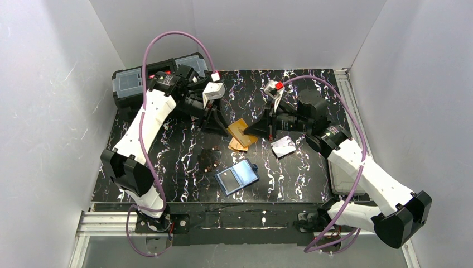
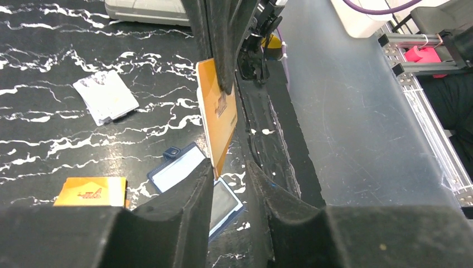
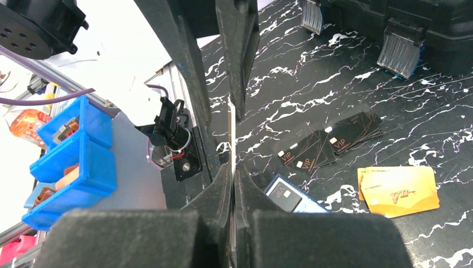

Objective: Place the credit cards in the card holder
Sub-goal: Place the credit card at the center of the board.

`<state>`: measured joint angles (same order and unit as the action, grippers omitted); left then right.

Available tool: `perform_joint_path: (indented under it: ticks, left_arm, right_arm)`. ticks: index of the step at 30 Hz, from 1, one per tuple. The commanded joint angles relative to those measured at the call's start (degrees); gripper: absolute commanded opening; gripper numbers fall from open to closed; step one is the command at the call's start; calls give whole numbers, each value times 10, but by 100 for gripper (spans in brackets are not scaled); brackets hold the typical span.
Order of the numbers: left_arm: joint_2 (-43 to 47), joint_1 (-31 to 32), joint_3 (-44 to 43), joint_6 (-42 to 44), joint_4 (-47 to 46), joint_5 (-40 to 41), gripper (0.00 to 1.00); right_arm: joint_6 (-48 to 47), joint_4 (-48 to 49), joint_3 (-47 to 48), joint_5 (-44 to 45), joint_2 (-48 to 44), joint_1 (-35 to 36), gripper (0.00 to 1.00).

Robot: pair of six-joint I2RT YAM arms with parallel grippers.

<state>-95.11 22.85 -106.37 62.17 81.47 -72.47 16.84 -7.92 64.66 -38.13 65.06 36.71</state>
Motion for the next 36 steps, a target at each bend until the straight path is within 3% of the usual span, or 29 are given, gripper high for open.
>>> perform_joint_path:
  ticks: [1, 8, 16, 27, 32, 36]
  left_arm:
    - [35, -3, 37, -65, -67, -24, 24]
    - [27, -3, 45, -94, -96, -32, 16]
    - [20, -4, 37, -75, -68, -39, 21]
    - [5, -3, 31, -84, -65, -42, 10]
    - [-10, -3, 27, -66, -42, -28, 0]
    - [-20, -10, 42, -60, -43, -4, 0]
  right_arm:
    - [14, 56, -1, 1, -13, -7, 1]
    - [12, 60, 1, 7, -10, -7, 1]
    - [6, 56, -2, 10, -2, -7, 1]
    - [5, 55, -4, 7, 12, -7, 1]
    - [3, 53, -4, 18, 12, -7, 1]
    - [-7, 45, -6, 46, -2, -7, 1]
